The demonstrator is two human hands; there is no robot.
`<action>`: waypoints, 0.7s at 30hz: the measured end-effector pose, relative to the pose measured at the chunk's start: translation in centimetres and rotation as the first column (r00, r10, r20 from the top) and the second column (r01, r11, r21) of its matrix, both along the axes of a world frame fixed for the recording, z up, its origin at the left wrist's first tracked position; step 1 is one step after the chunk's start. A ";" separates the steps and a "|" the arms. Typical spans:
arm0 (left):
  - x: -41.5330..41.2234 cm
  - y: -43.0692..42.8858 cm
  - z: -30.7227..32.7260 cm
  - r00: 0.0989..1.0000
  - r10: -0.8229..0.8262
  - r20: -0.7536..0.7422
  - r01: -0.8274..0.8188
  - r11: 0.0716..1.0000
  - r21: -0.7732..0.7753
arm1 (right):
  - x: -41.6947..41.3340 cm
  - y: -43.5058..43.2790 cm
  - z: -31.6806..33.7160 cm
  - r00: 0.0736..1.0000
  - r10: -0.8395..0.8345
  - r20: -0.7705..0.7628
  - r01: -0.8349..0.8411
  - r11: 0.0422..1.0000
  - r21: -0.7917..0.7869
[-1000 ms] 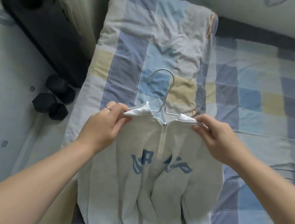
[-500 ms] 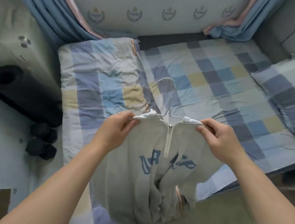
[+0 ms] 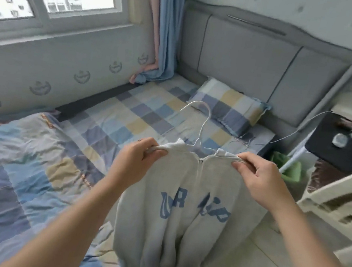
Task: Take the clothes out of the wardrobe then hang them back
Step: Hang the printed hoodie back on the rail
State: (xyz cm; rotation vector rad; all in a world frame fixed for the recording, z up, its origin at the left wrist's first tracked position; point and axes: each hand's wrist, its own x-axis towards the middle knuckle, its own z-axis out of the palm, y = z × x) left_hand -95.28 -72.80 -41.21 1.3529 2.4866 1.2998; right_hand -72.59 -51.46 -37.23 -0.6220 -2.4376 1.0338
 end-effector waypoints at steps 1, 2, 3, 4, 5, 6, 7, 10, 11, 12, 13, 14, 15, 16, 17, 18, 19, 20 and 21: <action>1.4 2.5 0.6 1.000 -0.022 -0.006 0.022 1.000 0.010 | 2.1 1.7 0.5 0.999 -0.032 -0.014 0.032 0.999 0.011; 2.8 5.2 1.2 0.999 -0.044 -0.015 0.044 0.999 0.018 | 4.3 3.4 0.9 0.997 -0.068 -0.029 0.068 0.997 0.025; 4.2 7.7 1.7 0.997 -0.072 -0.026 0.073 0.997 0.023 | 6.4 5.0 1.4 0.994 -0.103 -0.043 0.104 0.994 0.036; 5.5 10.3 2.2 0.994 -0.105 -0.039 0.106 0.994 0.026 | 8.4 6.5 1.8 0.989 -0.140 -0.053 0.142 0.989 0.047; 6.8 12.8 2.8 0.989 -0.139 -0.052 0.141 0.990 0.030 | 10.4 8.1 2.2 0.982 -0.176 -0.067 0.180 0.982 0.058; 8.2 15.2 3.4 0.984 -0.171 -0.058 0.173 0.984 0.035 | 12.4 9.6 2.6 0.974 -0.213 -0.083 0.219 0.973 0.071; 9.6 17.7 4.0 0.978 -0.201 -0.056 0.203 0.978 0.046 | 14.4 11.1 3.1 0.964 -0.250 -0.095 0.258 0.962 0.086; 14.0 24.8 6.0 0.951 -0.306 -0.047 0.309 0.948 0.080 | 20.5 14.7 4.5 0.926 -0.368 -0.088 0.376 0.920 0.112; 15.4 27.0 6.7 0.937 -0.348 -0.046 0.350 0.933 0.082 | 22.5 15.7 5.0 0.907 -0.411 -0.091 0.420 0.900 0.118; 16.9 29.2 7.4 0.920 -0.389 -0.048 0.392 0.916 0.085 | 24.4 16.7 5.5 0.885 -0.455 -0.101 0.465 0.877 0.123; 18.2 31.4 8.1 0.903 -0.428 -0.047 0.431 0.898 0.091 | 26.1 17.6 6.0 0.863 -0.492 -0.112 0.504 0.854 0.130; 19.6 33.6 8.7 0.883 -0.467 -0.046 0.469 0.878 0.097 | 27.8 18.5 6.6 0.843 -0.524 -0.119 0.537 0.831 0.144; 21.1 35.7 9.4 0.861 -0.506 -0.047 0.508 0.855 0.105 | 29.5 19.5 7.1 0.823 -0.555 -0.123 0.568 0.806 0.165; 22.6 37.9 10.0 0.836 -0.546 -0.053 0.548 0.829 0.111 | 31.2 20.3 7.6 0.799 -0.588 -0.126 0.601 0.778 0.185; 24.0 40.0 10.6 0.809 -0.585 -0.055 0.587 0.801 0.118 | 32.8 21.1 8.2 0.775 -0.619 -0.126 0.631 0.749 0.202; 25.4 42.1 11.2 0.779 -0.624 -0.058 0.626 0.770 0.126 | 34.3 21.9 8.8 0.749 -0.651 -0.127 0.661 0.718 0.217; 26.9 44.3 11.9 0.745 -0.665 -0.060 0.666 0.734 0.135 | 35.9 22.7 9.4 0.718 -0.683 -0.133 0.692 0.683 0.233; 28.4 46.6 12.6 0.708 -0.704 -0.062 0.704 0.696 0.142 | 37.4 23.5 10.0 0.684 -0.715 -0.142 0.724 0.645 0.245; 29.9 48.9 13.3 0.671 -0.739 -0.058 0.738 0.659 0.149 | 38.8 24.3 10.7 0.651 -0.744 -0.151 0.753 0.607 0.253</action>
